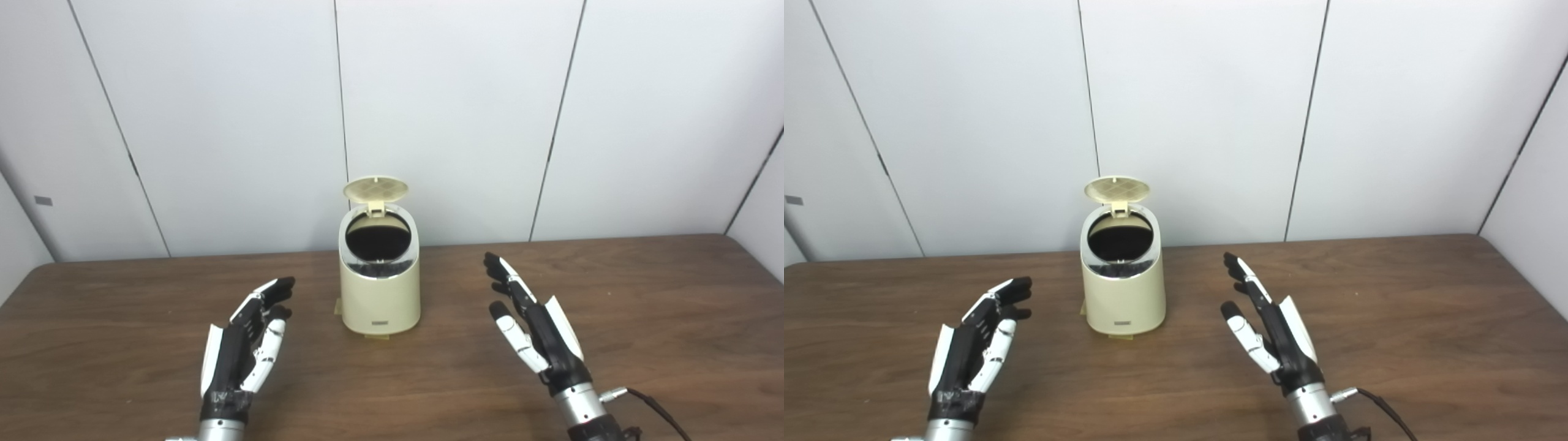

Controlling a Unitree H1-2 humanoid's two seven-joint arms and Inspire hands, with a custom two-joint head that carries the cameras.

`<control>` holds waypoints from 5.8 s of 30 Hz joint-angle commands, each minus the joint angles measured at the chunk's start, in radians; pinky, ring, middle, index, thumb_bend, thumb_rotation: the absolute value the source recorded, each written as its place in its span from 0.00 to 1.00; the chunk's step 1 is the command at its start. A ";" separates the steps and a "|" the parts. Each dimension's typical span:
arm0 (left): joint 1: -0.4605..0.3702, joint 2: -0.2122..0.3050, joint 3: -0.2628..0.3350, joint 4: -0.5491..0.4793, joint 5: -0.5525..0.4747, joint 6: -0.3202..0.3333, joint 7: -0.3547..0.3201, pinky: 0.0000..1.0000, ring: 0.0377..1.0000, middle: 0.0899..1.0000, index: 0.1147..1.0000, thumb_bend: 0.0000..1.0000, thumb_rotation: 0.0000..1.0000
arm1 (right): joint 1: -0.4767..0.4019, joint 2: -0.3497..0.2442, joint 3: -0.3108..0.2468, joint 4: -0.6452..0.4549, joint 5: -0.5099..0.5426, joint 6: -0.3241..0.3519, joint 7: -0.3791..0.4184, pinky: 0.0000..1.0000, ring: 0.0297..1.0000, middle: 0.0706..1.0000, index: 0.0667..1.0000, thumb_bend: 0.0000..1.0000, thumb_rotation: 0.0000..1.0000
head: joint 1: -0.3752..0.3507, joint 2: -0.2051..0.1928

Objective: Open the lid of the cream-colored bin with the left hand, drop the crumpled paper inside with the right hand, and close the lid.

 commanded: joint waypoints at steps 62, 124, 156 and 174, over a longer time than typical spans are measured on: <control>-0.646 0.102 -0.406 -0.042 0.915 0.552 -0.265 1.00 0.90 0.76 0.71 0.97 0.97 | 0.030 0.051 0.010 0.081 0.046 -0.069 0.008 0.77 0.86 0.87 0.87 0.17 0.69 | 0.004 0.002; -0.344 0.045 -0.503 0.066 0.976 0.548 -0.254 1.00 0.84 0.70 0.65 0.99 0.95 | 0.013 0.063 0.013 -0.031 -0.013 0.042 0.021 0.76 0.85 0.87 0.90 0.25 0.64 | -0.017 0.043; -0.355 0.111 -0.614 0.186 1.046 0.604 -0.651 1.00 0.59 0.37 0.26 0.84 0.99 | 0.006 0.072 0.014 -0.056 -0.031 0.069 0.020 0.78 0.87 0.88 0.91 0.25 0.57 | -0.029 0.048; -0.345 0.115 -0.575 0.146 0.979 0.573 -0.559 1.00 0.78 0.58 0.60 0.85 0.92 | -0.002 0.077 0.014 -0.037 -0.034 0.062 0.016 0.79 0.87 0.88 0.91 0.27 0.59 | -0.030 0.029</control>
